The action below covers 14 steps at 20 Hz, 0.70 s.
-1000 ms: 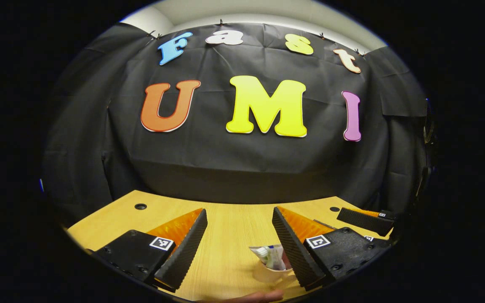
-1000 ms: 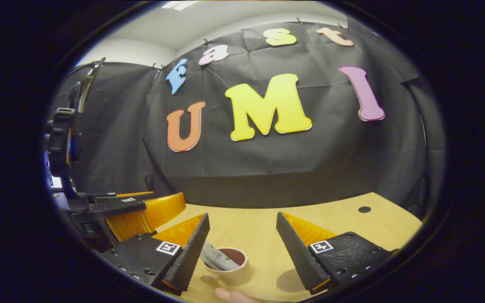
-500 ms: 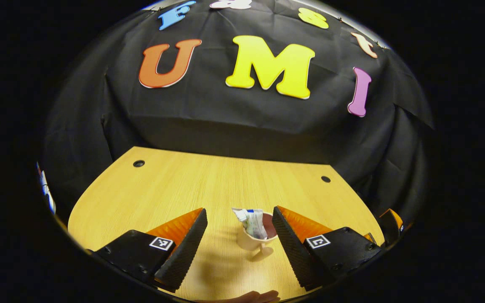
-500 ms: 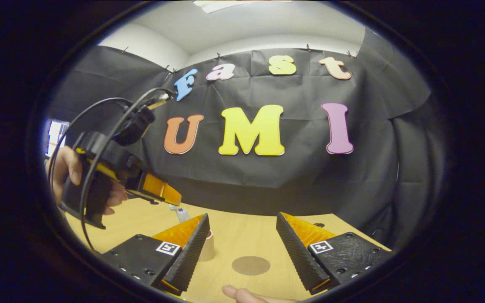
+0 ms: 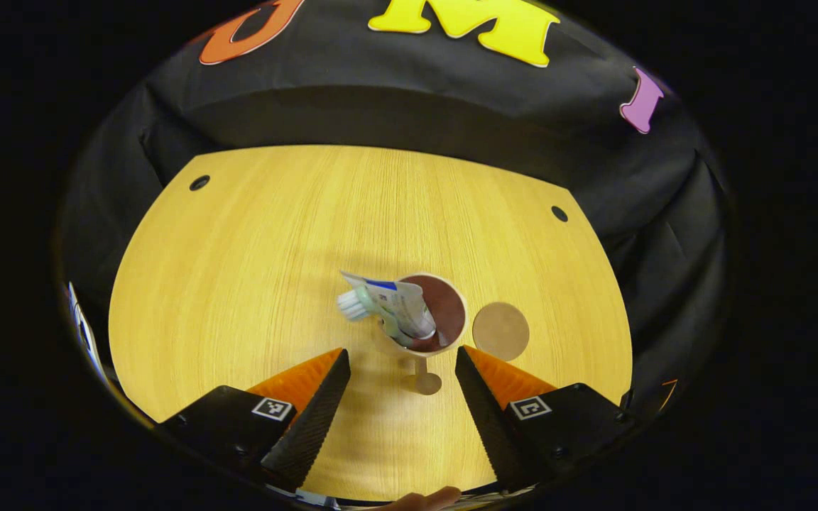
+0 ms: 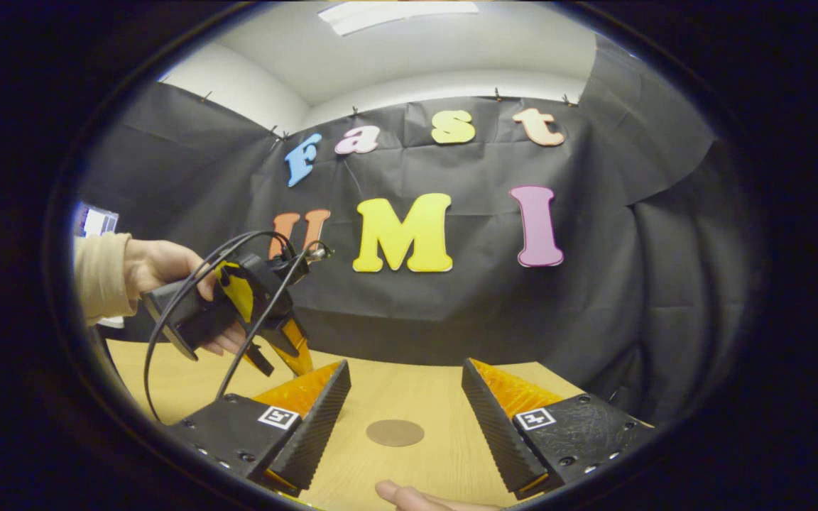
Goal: Put the toothbrush and toothpaste on the desktop into the cup, then pick up the cup and place it on the coaster on the desktop.
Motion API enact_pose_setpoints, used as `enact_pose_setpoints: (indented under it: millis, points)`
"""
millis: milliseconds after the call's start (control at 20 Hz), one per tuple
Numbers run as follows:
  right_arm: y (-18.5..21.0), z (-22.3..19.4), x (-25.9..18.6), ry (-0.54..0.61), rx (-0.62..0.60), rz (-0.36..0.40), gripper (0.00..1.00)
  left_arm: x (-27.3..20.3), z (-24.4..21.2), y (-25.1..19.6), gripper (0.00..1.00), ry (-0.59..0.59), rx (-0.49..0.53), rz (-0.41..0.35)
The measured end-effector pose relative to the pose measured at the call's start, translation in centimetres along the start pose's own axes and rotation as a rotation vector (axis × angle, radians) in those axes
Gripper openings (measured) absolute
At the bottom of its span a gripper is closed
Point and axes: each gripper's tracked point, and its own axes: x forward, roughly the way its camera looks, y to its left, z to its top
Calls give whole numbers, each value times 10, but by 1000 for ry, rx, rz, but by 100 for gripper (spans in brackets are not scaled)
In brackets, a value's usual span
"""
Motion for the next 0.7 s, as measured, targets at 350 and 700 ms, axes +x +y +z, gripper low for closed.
enact_pose_setpoints:
  millis: [350, 700]
  points:
    - [-30, -15, 3, 33, 124, 29, 96, 14, -9, -9, 87, 193, 13, 81]
    - [-57, -7, 1, -1, 192, 9, 95, -14, 2, -15, 27, 245, 52, 111]
